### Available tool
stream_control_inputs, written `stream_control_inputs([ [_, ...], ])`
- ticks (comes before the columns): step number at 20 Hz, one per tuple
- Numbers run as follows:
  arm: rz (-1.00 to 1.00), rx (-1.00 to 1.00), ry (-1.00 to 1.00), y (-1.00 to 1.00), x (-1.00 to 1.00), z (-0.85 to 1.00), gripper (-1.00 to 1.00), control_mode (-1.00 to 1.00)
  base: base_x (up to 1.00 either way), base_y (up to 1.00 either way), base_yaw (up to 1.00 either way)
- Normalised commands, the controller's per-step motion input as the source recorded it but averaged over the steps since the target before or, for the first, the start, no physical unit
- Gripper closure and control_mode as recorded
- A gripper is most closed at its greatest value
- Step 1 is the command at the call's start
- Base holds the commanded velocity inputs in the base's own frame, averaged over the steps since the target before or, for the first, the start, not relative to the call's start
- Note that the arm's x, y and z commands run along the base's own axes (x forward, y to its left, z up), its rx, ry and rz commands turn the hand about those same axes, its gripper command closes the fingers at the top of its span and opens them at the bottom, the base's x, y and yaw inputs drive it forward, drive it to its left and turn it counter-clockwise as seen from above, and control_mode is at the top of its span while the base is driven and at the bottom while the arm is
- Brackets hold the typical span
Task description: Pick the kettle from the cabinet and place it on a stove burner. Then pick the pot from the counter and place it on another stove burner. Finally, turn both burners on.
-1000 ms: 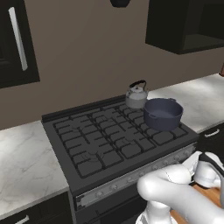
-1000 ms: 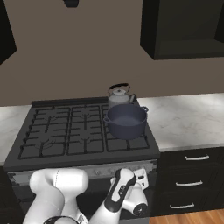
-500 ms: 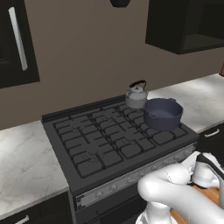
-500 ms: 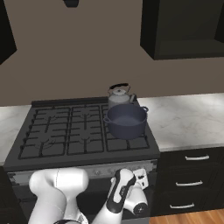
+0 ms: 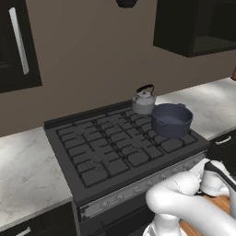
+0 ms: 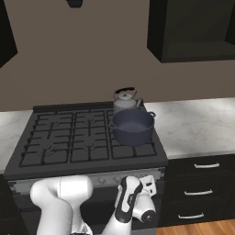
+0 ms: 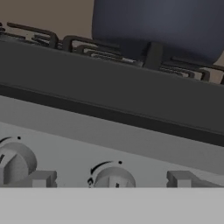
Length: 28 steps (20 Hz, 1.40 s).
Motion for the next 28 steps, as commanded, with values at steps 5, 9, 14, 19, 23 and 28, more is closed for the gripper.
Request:
stream_control_inputs([
  [5,0.00,0.00,0.00,-0.04,0.10,-0.13,-1.00,-1.00,0.00,0.00,0.00],
  [9,0.00,0.00,0.00,-0.02,0.09,-0.12,-1.00,-1.00,0.00,0.00,0.00],
  [14,0.00,0.00,0.00,-0.02,0.08,-0.12,-1.00,-1.00,0.00,0.00,0.00],
  [19,0.00,0.00,0.00,-0.01,0.06,-0.07,-1.00,-1.00,0.00,0.00,0.00],
  [23,0.00,0.00,0.00,0.00,0.06,0.00,-1.00,-1.00,0.00,0.00,0.00],
  [28,0.00,0.00,0.00,0.03,0.09,0.00,1.00,-1.00,0.00,0.00,0.00],
])
